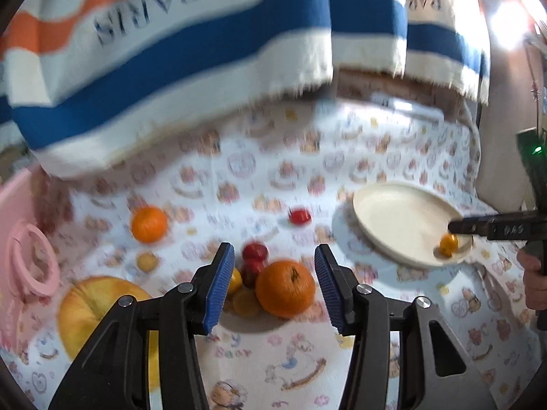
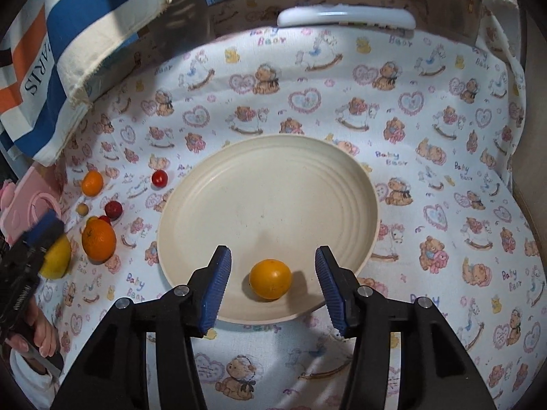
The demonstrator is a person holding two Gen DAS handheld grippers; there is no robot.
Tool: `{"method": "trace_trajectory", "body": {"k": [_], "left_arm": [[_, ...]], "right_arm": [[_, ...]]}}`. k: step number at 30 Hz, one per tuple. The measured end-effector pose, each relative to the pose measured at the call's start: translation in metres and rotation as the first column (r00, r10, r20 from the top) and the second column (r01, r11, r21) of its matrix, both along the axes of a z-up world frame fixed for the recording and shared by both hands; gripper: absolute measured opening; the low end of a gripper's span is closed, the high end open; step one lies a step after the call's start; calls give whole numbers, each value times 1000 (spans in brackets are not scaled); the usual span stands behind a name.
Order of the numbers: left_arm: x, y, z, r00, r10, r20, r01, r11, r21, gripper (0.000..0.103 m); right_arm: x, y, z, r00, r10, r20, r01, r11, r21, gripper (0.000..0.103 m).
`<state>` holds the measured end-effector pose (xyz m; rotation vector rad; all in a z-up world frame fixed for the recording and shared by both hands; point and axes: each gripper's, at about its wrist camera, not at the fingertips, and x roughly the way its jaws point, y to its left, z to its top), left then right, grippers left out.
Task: Organize fruits
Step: 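Carry the tangerine onto the plate and open the left tool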
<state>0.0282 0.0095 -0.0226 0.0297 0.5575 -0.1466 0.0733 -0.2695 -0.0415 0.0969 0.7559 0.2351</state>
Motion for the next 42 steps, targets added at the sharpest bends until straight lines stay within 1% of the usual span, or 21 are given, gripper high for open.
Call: {"method": "trace_trajectory", "body": {"k": [3, 5, 8, 10, 12, 14, 17, 19, 20, 22, 23, 26, 27, 28, 30, 34, 38, 42], "left_arm": [[13, 1, -7, 994, -13, -109, 9, 1000, -29, 48], [20, 1, -13, 987, -26, -159, 18, 998, -55, 48], [27, -3, -20, 975, -40, -218, 27, 998, -60, 48], [28, -10, -22, 975, -32, -219, 30, 999, -15, 48], [29, -17, -23, 975, -21, -223, 33, 998, 49, 48], [34, -20, -24, 971, 0, -239, 19, 997, 81, 46], [35, -29, -24, 973, 5, -232, 29, 989, 143, 45], [34, -33, -24, 972, 10, -234, 31, 985, 170, 44], [34, -33, -23, 971, 12, -237, 30, 985, 171, 43], [32, -33, -19, 970, -8, -243, 43, 989, 139, 43], [29, -35, -15, 973, -20, -232, 52, 990, 129, 43], [19, -48, -2, 983, -50, -177, 79, 984, 158, 42], [17, -54, 2, 983, -60, -172, 88, 983, 159, 42], [15, -59, 6, 982, -76, -172, 102, 984, 145, 42], [15, -71, 12, 977, -117, -180, 139, 983, 117, 42], [18, -99, 16, 971, -169, -167, 188, 976, 108, 42], [31, -123, 12, 947, -238, -216, 250, 968, 31, 43], [43, -142, 7, 942, -244, -231, 258, 966, 33, 43]], "right_arm": [[-2, -1, 4, 1000, -7, 20, 7, 1000, -11, 53], [-2, -1, 5, 1000, -6, 25, 6, 1000, -12, 53], [-3, -2, 7, 1000, -2, 27, 2, 1000, -5, 53], [-3, -3, 7, 1000, -4, 28, 4, 1000, -7, 53], [-4, -4, 9, 999, -12, 33, 13, 1000, -9, 53], [-4, -5, 10, 999, -16, 36, 16, 1000, -6, 53], [-3, -8, 11, 999, -20, 33, 20, 1000, 3, 53], [-2, -10, 12, 999, -25, 30, 24, 1000, 7, 53], [-2, -11, 12, 999, -28, 30, 28, 1000, 8, 53], [-2, -12, 13, 999, -32, 33, 32, 999, 6, 53], [-2, -12, 14, 999, -32, 35, 32, 999, 7, 53], [-3, -13, 15, 999, -33, 41, 33, 999, 9, 53], [-4, -14, 15, 999, -34, 41, 34, 999, 10, 53], [-4, -14, 16, 999, -36, 41, 36, 999, 11, 53], [-3, -15, 16, 998, -43, 40, 42, 999, 17, 53], [-2, -20, 17, 997, -60, 39, 59, 998, 25, 53], [-1, -23, 17, 997, -68, 32, 67, 997, 31, 53], [-2, -23, 18, 997, -74, 37, 73, 997, 24, 53]]}}
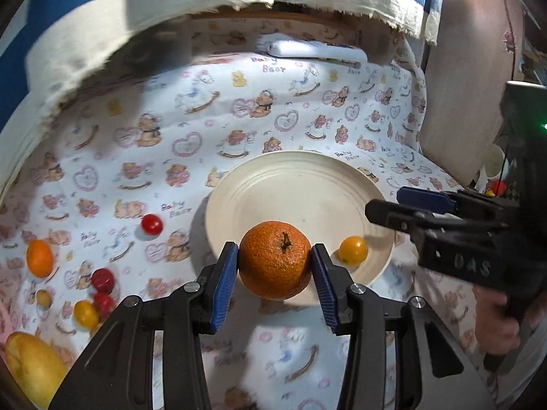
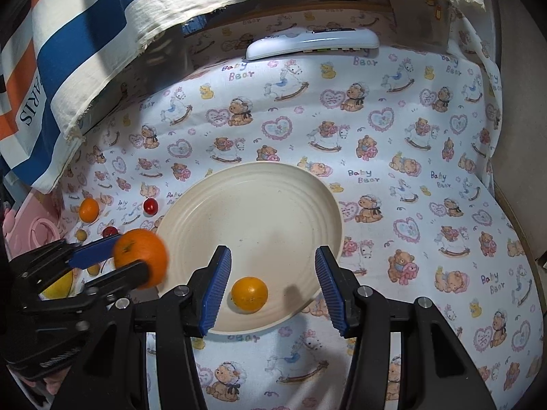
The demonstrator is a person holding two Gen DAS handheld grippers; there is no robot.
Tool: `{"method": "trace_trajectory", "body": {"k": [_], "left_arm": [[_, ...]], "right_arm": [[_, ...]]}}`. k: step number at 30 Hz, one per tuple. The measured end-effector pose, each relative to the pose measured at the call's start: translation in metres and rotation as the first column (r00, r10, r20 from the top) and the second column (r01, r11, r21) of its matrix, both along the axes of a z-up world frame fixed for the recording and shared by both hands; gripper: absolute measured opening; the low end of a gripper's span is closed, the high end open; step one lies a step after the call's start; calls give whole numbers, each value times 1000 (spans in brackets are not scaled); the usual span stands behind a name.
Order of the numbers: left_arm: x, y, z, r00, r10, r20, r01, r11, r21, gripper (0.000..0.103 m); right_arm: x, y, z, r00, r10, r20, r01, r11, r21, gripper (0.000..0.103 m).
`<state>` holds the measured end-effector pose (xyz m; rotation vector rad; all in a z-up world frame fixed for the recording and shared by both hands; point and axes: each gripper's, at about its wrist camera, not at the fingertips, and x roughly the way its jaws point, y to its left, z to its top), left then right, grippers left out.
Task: Organize fruits
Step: 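Carry the tangerine onto the plate and open the left tool, then move the left tool back to the fruit cluster and grasp another small orange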
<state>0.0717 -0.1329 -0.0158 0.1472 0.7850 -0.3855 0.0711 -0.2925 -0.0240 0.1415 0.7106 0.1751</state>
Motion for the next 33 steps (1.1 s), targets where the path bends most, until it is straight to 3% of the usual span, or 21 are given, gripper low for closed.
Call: {"method": "trace_trajectory", "body": {"k": [10, 14, 28, 33], "left_arm": [[3, -9, -10, 1000, 22, -3, -21, 999, 44, 45], [0, 0, -4, 998, 48, 30, -48, 999, 3, 64], [-21, 42, -3, 983, 132, 129, -128, 991, -38, 65], [-25, 73, -6, 967, 212, 144, -206, 977, -52, 65]], "right_arm": [[0, -1, 1, 1000, -7, 2, 7, 1000, -1, 53], [1, -4, 0, 1000, -17, -1, 17, 1000, -5, 57], [1, -1, -4, 1000, -20, 6, 20, 1000, -23, 58], [2, -1, -5, 1000, -16, 5, 16, 1000, -21, 58]]}}
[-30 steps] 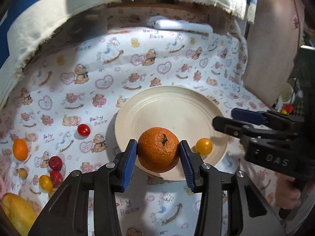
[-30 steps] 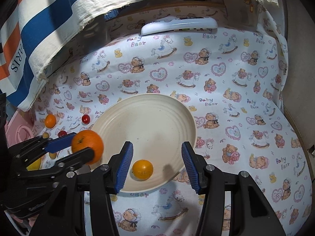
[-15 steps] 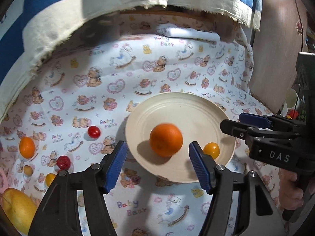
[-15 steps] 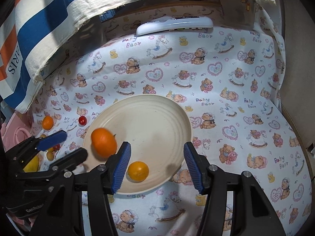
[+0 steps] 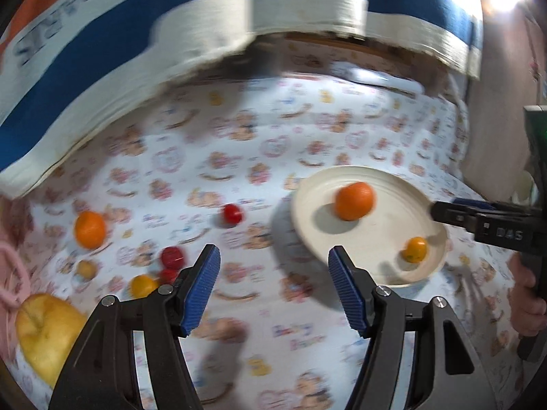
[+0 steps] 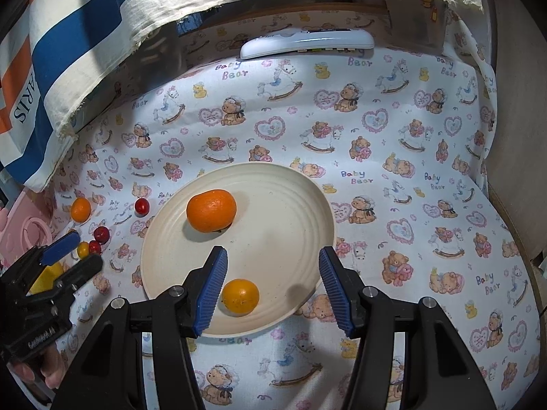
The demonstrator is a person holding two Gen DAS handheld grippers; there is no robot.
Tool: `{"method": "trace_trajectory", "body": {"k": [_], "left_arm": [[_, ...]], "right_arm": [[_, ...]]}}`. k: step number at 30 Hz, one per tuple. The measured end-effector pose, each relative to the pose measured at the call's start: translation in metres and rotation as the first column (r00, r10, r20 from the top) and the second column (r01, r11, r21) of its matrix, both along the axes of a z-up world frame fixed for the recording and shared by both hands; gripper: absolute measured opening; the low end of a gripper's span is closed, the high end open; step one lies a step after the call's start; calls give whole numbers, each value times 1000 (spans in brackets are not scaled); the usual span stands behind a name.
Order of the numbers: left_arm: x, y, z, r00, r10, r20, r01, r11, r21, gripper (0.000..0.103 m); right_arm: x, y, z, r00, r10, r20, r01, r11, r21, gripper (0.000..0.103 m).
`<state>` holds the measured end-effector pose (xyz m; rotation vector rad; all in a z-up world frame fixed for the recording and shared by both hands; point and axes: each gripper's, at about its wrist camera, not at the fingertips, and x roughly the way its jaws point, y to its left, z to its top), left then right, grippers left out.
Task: Organize fruits
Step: 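Move the left tool back to the fruit cluster and grasp another small orange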
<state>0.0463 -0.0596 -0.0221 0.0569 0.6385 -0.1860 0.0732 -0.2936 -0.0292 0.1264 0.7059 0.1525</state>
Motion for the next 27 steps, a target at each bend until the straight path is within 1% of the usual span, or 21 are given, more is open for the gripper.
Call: {"method": "trace_trajectory", "body": {"k": [2, 3, 7, 9, 12, 16, 19, 22, 24, 27], "left_arm": [[1, 14, -2, 1000, 22, -10, -23, 999, -34, 65], [3, 20, -2, 999, 46, -19, -47, 998, -35, 65], [5, 39, 0, 994, 107, -12, -107, 994, -26, 65], [5, 46, -1, 992, 120, -31, -121, 992, -39, 65], [10, 54, -6, 988, 140, -69, -142, 989, -29, 65], [15, 62, -10, 982, 151, -110, -156, 987, -40, 64], [18, 68, -11, 979, 161, -129, -169, 984, -53, 59], [23, 75, -15, 968, 195, -159, -204, 978, -47, 54], [27, 79, -18, 962, 210, -175, -220, 975, -40, 46], [30, 81, -21, 956, 232, -178, -239, 971, -14, 38]], "right_arm": [[1, 1, -2, 1000, -2, 1, 2, 1000, -5, 58], [1, 2, -3, 1000, -3, 1, 3, 1000, -10, 58], [3, 6, -9, 1000, -3, -2, 2, 1000, -28, 58], [5, 9, -11, 1000, 0, -3, 0, 999, -38, 58], [6, 11, -14, 1000, 8, -2, -8, 999, -42, 58], [4, 13, -15, 1000, 20, 13, -19, 999, -34, 58], [2, 15, -15, 999, 28, 30, -27, 999, -32, 58], [1, 18, -15, 999, 34, 37, -33, 999, -42, 58], [0, 21, -15, 999, 41, 35, -39, 998, -50, 58], [0, 23, -16, 998, 49, 34, -47, 997, -56, 58]]}}
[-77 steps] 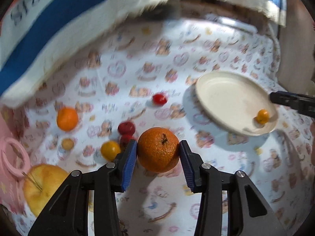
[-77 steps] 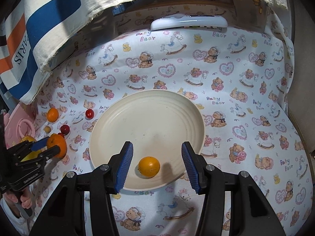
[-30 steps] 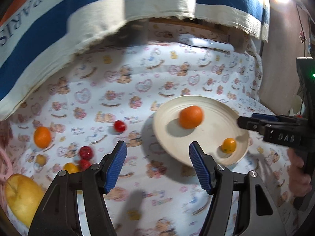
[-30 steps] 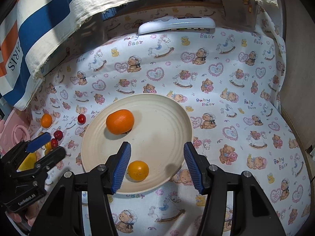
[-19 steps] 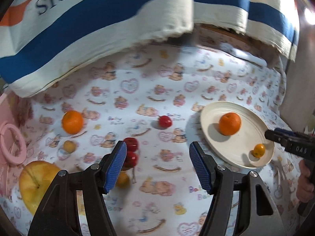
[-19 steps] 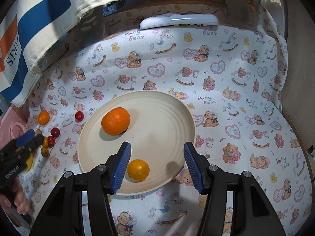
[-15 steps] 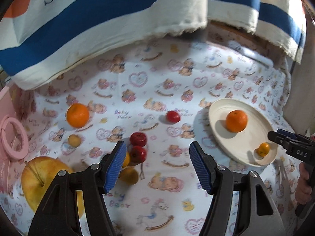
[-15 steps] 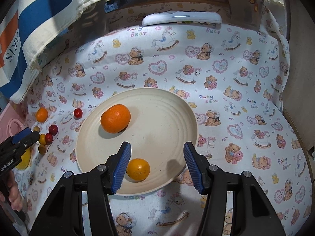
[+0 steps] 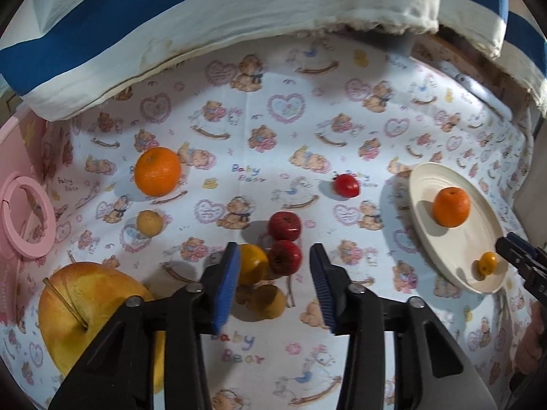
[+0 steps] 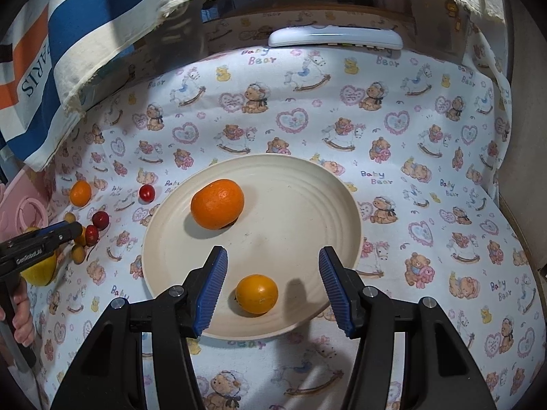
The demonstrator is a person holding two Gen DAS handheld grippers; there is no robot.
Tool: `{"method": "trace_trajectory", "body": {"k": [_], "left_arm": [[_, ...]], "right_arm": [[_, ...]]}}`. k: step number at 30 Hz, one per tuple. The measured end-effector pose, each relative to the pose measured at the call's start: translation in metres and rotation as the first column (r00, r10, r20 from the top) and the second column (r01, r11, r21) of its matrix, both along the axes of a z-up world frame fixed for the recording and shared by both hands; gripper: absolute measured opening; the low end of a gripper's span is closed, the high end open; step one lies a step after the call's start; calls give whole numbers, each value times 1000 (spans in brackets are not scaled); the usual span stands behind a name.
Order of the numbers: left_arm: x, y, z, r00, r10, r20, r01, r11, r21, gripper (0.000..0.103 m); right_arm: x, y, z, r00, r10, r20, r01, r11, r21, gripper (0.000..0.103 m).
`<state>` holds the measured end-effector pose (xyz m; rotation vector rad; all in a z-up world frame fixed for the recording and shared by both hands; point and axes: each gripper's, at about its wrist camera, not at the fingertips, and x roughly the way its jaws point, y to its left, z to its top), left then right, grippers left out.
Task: Organize fruits
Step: 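Move the left tool back to the fruit cluster and grasp another small orange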
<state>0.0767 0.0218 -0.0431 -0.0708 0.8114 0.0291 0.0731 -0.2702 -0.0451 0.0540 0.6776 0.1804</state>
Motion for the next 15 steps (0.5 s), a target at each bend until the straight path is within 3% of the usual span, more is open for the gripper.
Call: {"method": "trace_trajectory", "body": {"k": [3, 15], "left_arm": [[2, 0, -2, 1000, 20, -8, -20, 999, 34, 32], [4, -9, -11, 999, 44, -10, -42, 977, 207, 30]], "right_arm": [[-1, 1, 0, 1000, 4, 3, -4, 1000, -6, 58], [-4, 4, 1, 1000, 13, 1, -13, 1000, -16, 58]]}}
